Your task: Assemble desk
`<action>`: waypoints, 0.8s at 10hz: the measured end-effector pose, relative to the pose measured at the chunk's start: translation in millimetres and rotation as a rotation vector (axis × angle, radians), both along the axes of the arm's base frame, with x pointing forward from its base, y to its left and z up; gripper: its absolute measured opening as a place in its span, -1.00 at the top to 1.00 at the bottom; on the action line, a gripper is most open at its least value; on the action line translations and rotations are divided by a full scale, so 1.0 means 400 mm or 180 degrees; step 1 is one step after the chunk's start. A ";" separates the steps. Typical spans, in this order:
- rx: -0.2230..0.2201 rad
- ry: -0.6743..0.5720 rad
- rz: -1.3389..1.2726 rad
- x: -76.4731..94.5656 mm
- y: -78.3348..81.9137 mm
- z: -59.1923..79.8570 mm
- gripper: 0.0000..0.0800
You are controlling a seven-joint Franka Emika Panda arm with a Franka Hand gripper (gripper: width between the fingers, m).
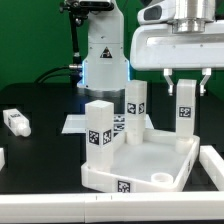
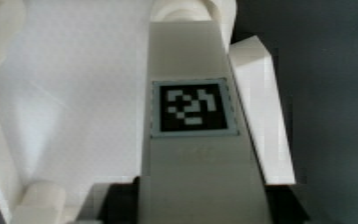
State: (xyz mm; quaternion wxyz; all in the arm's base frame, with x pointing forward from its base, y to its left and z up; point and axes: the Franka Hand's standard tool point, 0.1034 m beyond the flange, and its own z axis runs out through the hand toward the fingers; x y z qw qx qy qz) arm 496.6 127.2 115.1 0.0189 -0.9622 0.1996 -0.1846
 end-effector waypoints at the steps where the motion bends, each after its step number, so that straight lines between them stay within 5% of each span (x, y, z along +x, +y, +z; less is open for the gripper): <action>1: 0.0054 -0.0051 -0.0103 -0.002 0.023 -0.001 0.29; 4: 0.0134 -0.0280 -0.0170 0.010 0.089 -0.001 0.29; 8: -0.0007 -0.0255 0.0019 0.025 0.051 -0.001 0.29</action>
Offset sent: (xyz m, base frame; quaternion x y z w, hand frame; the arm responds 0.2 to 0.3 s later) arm 0.0015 0.0240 -0.0167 -0.0092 0.0307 0.0276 0.9991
